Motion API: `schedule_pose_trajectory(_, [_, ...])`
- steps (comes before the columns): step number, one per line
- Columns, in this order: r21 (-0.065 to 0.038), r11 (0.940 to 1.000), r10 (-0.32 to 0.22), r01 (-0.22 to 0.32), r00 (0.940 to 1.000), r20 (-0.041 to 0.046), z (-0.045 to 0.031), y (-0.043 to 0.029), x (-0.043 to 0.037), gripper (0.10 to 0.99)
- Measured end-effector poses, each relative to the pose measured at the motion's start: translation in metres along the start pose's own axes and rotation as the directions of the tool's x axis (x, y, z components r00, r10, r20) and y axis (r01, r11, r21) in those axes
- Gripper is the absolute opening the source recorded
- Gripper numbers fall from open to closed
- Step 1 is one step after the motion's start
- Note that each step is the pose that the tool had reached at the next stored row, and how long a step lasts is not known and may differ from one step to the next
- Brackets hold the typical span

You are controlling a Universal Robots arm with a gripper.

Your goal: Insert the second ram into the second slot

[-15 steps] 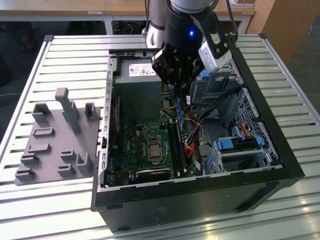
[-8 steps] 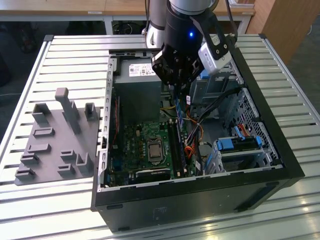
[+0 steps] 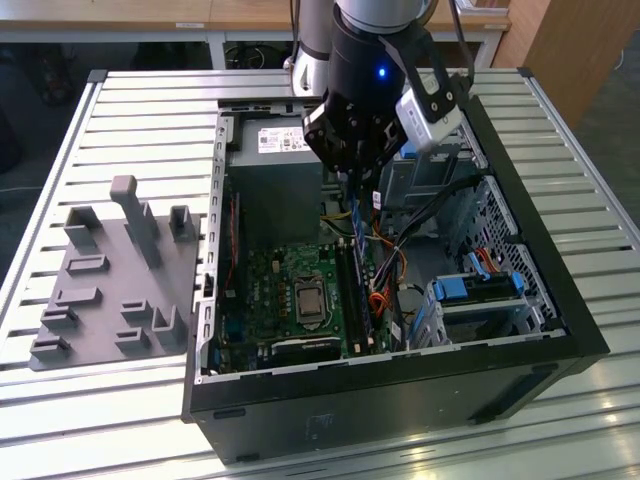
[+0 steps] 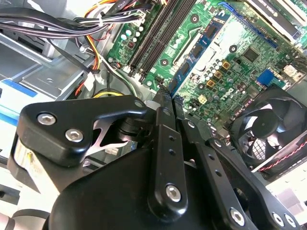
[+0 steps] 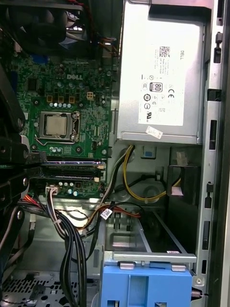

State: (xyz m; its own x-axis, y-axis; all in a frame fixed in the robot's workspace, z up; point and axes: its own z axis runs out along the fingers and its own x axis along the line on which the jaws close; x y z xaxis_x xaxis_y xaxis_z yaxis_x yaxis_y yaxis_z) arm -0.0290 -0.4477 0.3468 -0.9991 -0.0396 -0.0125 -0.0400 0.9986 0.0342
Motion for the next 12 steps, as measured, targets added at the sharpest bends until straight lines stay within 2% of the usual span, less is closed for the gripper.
schedule_pose_trajectory(12, [0.0, 1.0, 0.0, 0.0, 1.0, 0.0, 0.0029, -0.0001, 0.0, 0.137])
